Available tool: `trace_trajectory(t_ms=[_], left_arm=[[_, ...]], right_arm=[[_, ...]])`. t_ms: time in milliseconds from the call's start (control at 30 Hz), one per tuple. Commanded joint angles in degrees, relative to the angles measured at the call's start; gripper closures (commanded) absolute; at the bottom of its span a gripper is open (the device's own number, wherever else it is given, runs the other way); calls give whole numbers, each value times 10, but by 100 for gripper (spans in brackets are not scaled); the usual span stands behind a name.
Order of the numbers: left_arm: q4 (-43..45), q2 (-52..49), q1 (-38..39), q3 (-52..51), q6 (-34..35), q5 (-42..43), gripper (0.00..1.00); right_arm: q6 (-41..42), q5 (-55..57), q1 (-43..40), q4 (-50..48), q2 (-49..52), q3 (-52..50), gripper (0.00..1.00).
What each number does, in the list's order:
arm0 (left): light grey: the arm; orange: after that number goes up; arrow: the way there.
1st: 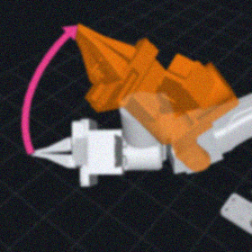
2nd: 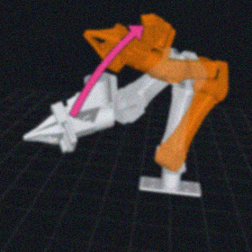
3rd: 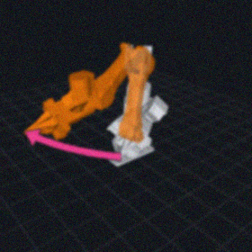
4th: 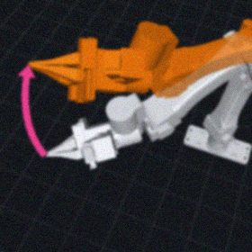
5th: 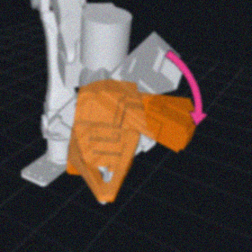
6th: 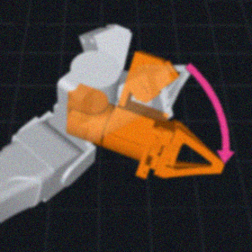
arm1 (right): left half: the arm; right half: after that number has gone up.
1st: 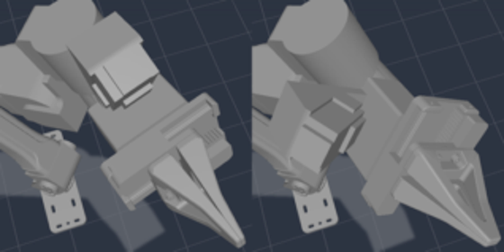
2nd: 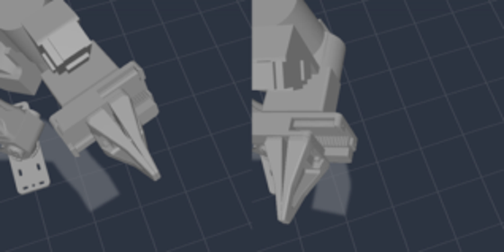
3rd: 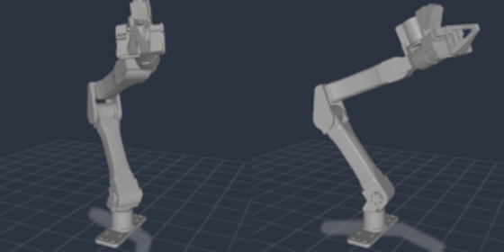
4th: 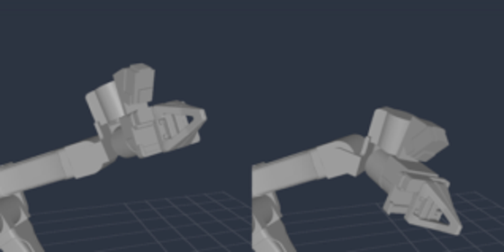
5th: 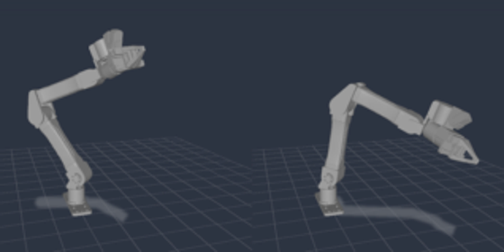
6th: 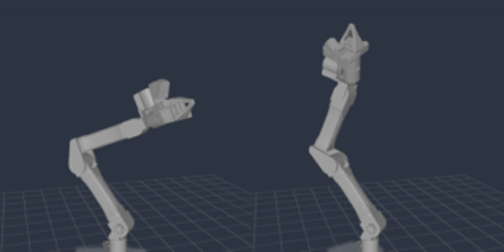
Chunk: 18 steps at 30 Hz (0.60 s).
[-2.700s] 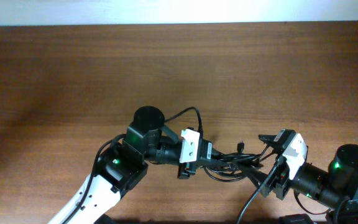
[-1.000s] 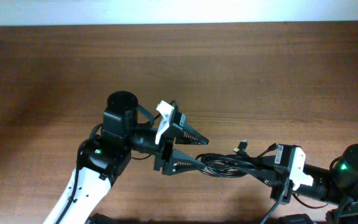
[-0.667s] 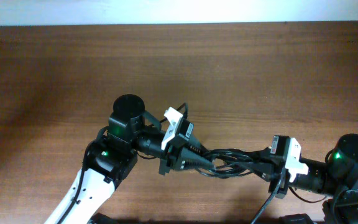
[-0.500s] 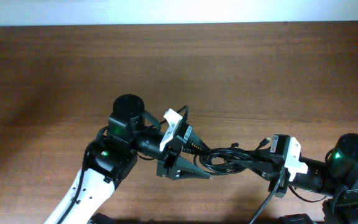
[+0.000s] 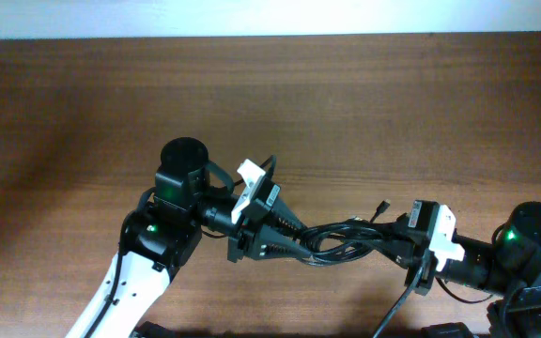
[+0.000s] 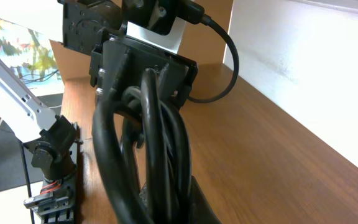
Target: Untangle cables
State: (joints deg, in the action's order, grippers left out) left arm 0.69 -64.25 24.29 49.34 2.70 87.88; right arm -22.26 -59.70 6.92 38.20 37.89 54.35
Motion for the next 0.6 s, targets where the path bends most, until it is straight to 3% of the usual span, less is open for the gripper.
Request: trace_trajectory(t_ms=[0,33,133,333,433,567], left_arm=[[2,2,-2,5,-6,22,88],[2,2,-2,5,-6,22,100],[2,2,-2,5,-6,7,100],[2,2,-2,5,-6,-89,100],[1,2,-2,5,-5,-157,100],[-6,2,-2,5,-6,-248,100]], right_arm=[[0,19,-2,-5,-1,1,96],[0,19,-2,-5,-1,1,96],[0,20,-2,-5,-1,1,96],[33,98,-2,23,-1,1,44],[98,158,-2,23,-1,1,3],[279,184,-2,19,-1,1,1]])
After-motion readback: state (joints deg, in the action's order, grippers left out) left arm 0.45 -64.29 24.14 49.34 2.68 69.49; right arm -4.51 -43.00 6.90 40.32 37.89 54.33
